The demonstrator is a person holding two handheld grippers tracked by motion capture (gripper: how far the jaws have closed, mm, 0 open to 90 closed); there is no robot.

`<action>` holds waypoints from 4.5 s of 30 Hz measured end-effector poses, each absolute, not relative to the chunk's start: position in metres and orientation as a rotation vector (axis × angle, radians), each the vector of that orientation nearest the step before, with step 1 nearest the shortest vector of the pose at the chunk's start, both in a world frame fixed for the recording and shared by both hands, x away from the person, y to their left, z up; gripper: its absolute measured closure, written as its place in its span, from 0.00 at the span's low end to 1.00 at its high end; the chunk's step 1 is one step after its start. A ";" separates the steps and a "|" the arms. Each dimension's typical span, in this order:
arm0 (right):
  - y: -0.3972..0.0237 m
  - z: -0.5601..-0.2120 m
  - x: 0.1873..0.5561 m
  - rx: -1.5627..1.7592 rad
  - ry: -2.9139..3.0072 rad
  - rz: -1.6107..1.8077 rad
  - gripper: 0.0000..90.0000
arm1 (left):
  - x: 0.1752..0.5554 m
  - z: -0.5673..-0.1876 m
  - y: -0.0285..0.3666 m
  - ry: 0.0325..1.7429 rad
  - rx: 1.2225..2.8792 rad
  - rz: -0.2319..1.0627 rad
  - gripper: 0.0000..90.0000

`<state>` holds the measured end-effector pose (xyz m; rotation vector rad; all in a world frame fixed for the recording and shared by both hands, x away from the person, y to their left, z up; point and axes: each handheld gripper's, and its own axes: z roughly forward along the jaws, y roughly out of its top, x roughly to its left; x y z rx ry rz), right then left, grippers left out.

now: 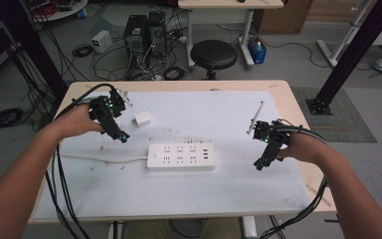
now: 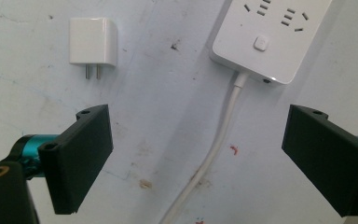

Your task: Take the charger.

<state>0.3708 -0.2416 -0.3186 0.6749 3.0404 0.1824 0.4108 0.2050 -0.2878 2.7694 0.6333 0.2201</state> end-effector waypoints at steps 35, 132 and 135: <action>-0.245 -0.313 0.378 0.729 3.017 0.364 0.01 | 0.485 -0.327 0.202 0.704 2.660 0.287 0.10; -0.233 -0.295 0.352 0.774 2.885 0.481 0.02 | 0.374 -0.270 0.161 0.391 2.584 0.334 0.47; -0.228 -0.293 0.350 0.739 2.883 0.488 0.02 | 0.358 -0.262 0.155 0.320 2.582 0.313 0.47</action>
